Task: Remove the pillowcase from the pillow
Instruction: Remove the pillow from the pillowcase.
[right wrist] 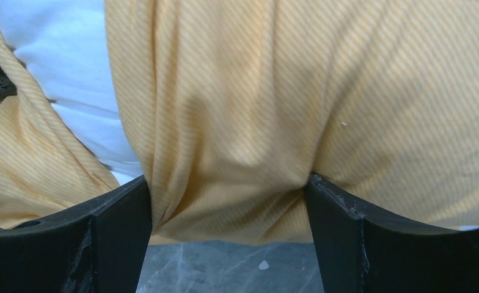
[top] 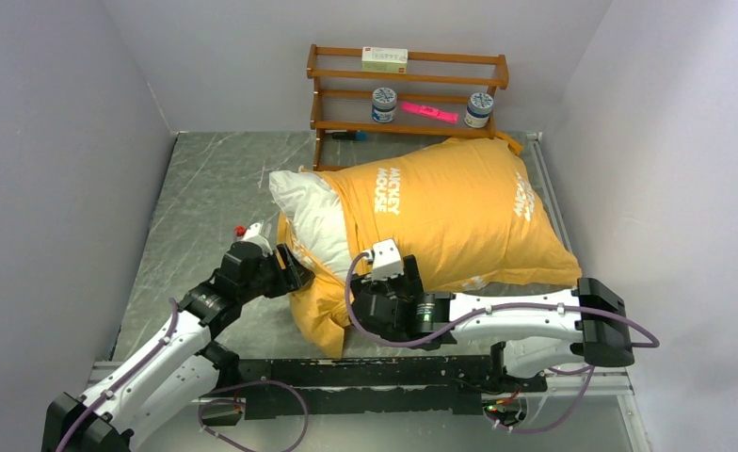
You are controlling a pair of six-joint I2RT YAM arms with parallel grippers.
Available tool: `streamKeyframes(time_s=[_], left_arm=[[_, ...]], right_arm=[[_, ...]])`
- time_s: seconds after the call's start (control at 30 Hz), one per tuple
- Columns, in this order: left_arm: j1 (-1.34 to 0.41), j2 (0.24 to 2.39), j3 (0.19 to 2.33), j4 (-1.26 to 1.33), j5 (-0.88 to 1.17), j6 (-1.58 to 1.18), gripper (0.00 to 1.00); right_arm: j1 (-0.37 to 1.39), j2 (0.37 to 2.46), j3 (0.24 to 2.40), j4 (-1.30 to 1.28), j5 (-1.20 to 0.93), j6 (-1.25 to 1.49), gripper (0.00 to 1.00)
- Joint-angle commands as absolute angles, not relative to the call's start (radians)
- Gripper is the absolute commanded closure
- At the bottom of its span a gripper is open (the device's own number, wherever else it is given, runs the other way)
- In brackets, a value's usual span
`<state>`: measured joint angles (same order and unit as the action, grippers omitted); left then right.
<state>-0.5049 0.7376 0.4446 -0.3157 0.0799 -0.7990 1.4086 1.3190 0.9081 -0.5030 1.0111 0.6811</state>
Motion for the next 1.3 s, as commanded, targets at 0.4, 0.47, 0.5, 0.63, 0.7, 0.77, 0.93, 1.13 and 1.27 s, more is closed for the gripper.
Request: streamKeyframes(time_s=[0.4,0.47,0.5,0.63,0.7,0.77,0.93,1.13,1.27], left_arm=[[-0.502,0.709,0.489,-0.394,0.017,-0.792,0.29],[-0.502,0.685,0.523,-0.429,0.004,-0.796,0.25],[-0.502,0.672,0.541,-0.446,0.003,-0.798,0.24],[-0.501,0.633,0.596,-0.49,0.003,-0.822,0.19],[-0.502,0.632,0.618,-0.494,0.003,-0.833,0.18],[-0.502,0.64,0.632,-0.481,0.022,-0.846,0.17],[-0.505,0.69,0.652,-0.444,0.048,-0.878,0.15],[-0.57,0.749,0.665,-0.405,0.004,-0.914,0.15],[-0.659,0.802,0.695,-0.398,-0.072,-0.926,0.15]], right_arm=[[1.385,1.191,0.851,-0.204,0.871,0.385,0.15],[1.384,1.224,0.863,-0.201,0.895,0.381,0.15],[1.385,1.244,0.867,-0.203,0.903,0.385,0.16],[1.384,1.287,0.856,-0.205,0.907,0.419,0.16],[1.386,1.291,0.848,-0.198,0.91,0.421,0.16],[1.386,1.292,0.842,-0.19,0.92,0.414,0.16],[1.385,1.307,0.838,-0.183,0.92,0.41,0.16],[1.385,1.308,0.829,-0.175,0.915,0.413,0.16],[1.385,1.305,0.824,-0.168,0.915,0.41,0.16]])
